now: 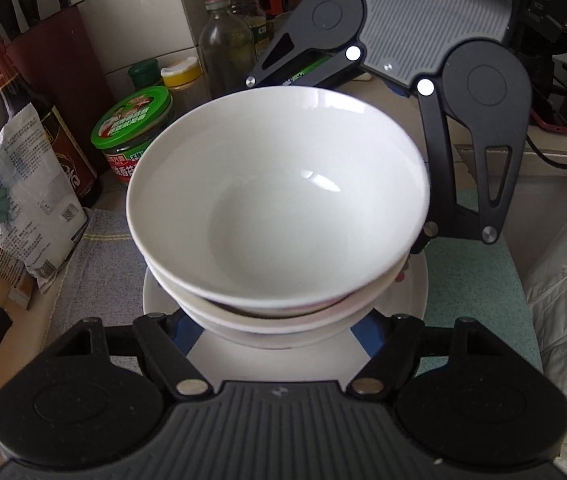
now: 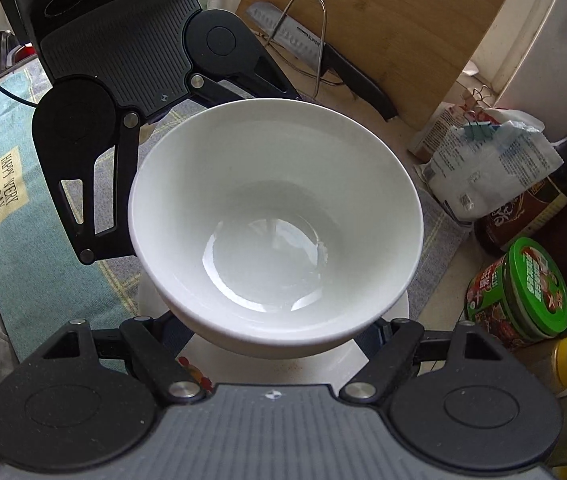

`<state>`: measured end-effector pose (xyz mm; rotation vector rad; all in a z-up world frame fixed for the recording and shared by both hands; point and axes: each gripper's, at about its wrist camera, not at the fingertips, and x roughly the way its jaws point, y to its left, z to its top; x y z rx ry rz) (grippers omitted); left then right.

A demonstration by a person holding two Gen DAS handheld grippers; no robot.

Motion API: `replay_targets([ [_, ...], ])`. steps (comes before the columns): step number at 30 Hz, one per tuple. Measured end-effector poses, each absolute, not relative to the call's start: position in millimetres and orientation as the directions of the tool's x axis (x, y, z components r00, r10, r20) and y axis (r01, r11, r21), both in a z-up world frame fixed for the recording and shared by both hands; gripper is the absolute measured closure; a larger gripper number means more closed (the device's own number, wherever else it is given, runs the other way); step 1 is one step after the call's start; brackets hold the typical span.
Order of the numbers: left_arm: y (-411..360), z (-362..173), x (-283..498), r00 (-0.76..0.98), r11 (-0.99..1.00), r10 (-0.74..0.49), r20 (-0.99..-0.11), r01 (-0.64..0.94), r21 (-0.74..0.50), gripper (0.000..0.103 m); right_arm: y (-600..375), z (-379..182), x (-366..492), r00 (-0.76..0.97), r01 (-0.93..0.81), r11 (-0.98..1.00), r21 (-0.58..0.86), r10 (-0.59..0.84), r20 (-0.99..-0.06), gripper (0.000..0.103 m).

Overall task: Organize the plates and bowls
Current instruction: 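Lift the bowl stack with both grippers and carry it over the plate stack, then lower the bowl stack onto the plates and open both grippers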

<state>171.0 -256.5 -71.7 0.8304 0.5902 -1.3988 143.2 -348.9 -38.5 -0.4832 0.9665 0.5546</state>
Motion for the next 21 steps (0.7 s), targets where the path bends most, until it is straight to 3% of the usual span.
replay_targets([
  [21, -267.5, -86.9, 182.5, 0.089, 0.015, -0.597, -0.797, 0.995, 0.1, 0.027, -360.3, -54.1, 152.7, 0.426, -0.626, 0.77, -0.124, 0.204, -0.881, 0.018],
])
